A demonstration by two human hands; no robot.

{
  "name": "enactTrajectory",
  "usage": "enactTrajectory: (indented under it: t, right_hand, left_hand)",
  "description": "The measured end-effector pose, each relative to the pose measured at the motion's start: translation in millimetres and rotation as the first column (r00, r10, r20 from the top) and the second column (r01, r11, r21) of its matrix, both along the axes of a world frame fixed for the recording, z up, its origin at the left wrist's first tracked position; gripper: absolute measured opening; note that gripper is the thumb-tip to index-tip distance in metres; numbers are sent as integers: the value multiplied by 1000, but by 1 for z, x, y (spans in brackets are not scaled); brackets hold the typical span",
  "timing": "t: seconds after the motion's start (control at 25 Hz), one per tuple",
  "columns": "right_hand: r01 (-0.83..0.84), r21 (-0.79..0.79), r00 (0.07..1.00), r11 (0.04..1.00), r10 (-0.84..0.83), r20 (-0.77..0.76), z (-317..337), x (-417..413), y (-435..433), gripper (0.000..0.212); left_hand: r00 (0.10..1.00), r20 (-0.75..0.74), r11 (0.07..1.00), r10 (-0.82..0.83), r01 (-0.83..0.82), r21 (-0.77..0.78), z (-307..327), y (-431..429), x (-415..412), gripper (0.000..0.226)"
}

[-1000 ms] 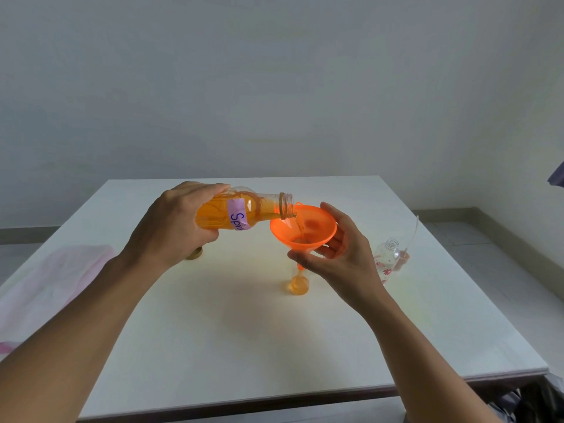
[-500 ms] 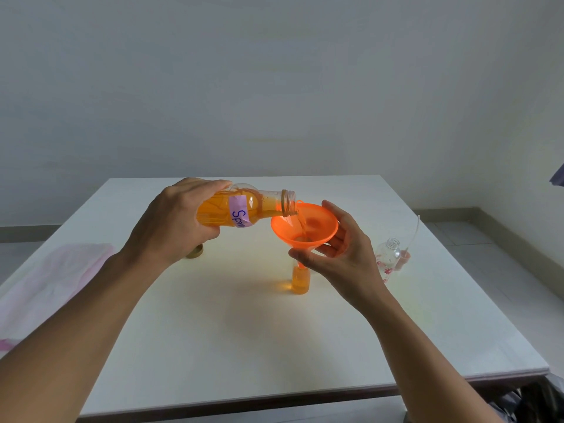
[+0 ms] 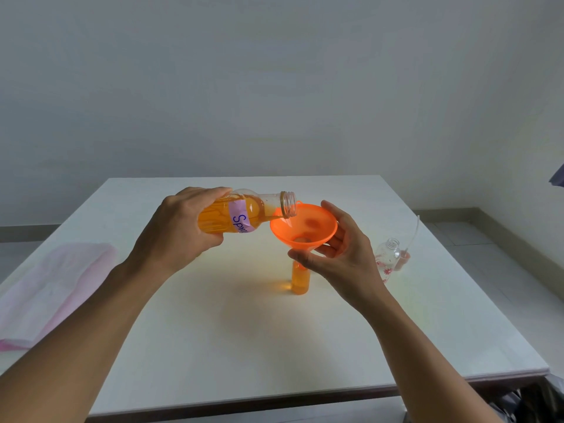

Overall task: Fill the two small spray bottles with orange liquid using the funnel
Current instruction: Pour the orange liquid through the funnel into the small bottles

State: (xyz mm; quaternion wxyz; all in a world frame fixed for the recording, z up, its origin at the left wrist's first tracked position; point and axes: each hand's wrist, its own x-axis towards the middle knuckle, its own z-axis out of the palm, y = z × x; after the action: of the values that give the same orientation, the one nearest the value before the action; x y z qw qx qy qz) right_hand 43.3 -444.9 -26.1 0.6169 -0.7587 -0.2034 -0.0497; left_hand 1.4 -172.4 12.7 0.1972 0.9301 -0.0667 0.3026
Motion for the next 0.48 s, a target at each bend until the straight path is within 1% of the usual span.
enactTrajectory:
  t: [0.28,0.48]
  right_hand:
    - [-4,-7,1000,1000,4,13,0,1,0,100]
    - [-4,-5,1000,1000,5,29,2,0,1,100]
  left_hand:
    - [1000,0,1000,-2,2,-10,1,1,-1,79]
    - [1000,6,999,14,-13,-45,1,-1,-2,81]
